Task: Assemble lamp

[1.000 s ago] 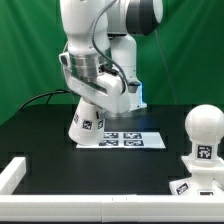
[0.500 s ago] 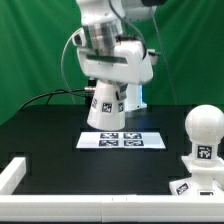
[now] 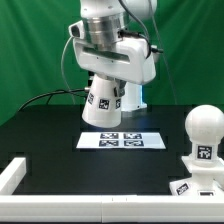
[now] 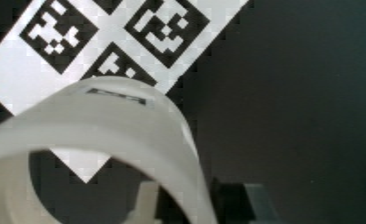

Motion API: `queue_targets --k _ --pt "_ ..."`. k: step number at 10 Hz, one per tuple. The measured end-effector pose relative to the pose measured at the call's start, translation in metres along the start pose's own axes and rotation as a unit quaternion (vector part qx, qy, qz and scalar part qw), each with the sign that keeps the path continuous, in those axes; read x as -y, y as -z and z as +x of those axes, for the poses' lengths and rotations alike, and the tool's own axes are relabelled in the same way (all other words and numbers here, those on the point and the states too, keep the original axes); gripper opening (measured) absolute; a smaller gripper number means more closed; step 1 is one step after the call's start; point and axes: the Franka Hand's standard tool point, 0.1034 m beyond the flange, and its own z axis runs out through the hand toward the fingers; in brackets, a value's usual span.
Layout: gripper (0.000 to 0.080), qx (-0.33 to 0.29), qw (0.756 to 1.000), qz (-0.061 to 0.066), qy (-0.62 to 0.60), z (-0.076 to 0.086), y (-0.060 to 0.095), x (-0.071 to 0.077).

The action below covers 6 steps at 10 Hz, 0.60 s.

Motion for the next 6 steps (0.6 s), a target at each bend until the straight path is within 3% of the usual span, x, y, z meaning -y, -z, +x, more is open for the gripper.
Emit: queue_targets --k 2,3,4,5,6 --pt "0.0042 -0.071 0.996 0.059 -0.013 0.001 0.04 0.064" --pt "0.0042 -0.088 0.993 0.068 -0.038 -0.004 0.053 0.083" --pt "0.0042 -0.078 0.994 0.059 -0.047 -0.016 0.073 0.1" --pt "0.0042 -0.076 0.995 0.058 -0.038 -0.013 0.095 0.112" --pt "0.0042 -0.086 0.993 0.065 -0.041 -0.007 0.087 0.111"
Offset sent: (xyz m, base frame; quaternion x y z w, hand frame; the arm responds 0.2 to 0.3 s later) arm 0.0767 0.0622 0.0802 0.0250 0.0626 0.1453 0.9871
